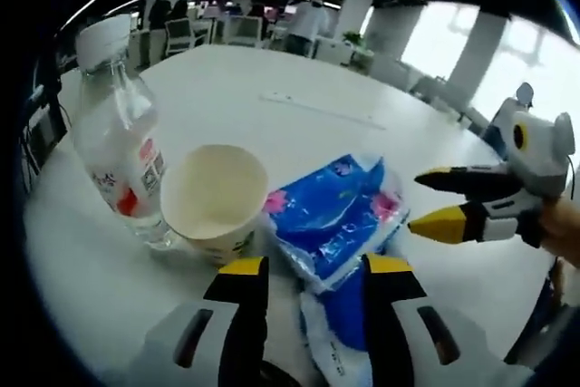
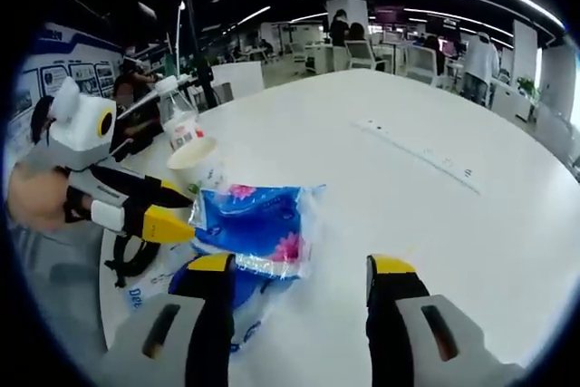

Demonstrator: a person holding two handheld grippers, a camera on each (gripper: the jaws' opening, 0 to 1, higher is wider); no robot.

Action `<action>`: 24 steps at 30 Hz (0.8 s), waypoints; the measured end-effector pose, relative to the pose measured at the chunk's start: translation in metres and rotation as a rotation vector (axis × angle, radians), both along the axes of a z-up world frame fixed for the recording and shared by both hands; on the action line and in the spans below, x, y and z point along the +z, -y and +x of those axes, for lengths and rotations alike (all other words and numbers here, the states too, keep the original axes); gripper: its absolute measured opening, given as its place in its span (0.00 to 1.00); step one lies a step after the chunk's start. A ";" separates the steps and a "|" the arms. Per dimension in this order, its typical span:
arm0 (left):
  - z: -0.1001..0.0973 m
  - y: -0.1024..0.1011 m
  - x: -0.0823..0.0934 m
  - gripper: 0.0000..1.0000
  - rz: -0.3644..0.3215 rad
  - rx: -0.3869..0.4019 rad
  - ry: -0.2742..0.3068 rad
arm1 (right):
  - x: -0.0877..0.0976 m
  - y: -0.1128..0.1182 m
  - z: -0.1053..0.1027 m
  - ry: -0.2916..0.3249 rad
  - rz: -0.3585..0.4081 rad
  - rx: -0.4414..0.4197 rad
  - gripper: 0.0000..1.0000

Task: Arrange the tabletop items into an orderly group along one side of the table until the central work area is clear of visible clutter.

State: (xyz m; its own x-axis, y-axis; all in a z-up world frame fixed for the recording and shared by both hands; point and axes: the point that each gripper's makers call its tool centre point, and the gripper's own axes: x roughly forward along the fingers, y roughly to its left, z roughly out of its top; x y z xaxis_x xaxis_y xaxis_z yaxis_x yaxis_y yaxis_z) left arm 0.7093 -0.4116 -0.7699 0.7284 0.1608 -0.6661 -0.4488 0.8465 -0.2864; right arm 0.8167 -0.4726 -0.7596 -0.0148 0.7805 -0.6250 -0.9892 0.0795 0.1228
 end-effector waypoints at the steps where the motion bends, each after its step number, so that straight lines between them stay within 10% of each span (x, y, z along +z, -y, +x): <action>1: 0.001 -0.001 -0.002 0.36 -0.004 0.007 0.002 | 0.002 -0.002 -0.001 -0.001 0.010 0.001 0.54; 18: 0.005 -0.004 -0.013 0.24 -0.060 0.061 -0.005 | -0.011 -0.019 0.000 -0.030 0.006 0.013 0.36; 24: 0.005 -0.003 -0.014 0.13 -0.063 0.063 -0.007 | -0.016 -0.017 -0.003 -0.061 -0.003 0.015 0.13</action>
State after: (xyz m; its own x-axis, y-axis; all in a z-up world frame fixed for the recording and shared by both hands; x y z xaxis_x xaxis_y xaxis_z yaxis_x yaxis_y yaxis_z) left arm 0.7141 -0.4084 -0.7837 0.7132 0.1636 -0.6816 -0.5026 0.7972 -0.3345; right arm 0.8138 -0.4552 -0.7760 -0.0650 0.7781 -0.6247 -0.9810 0.0649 0.1828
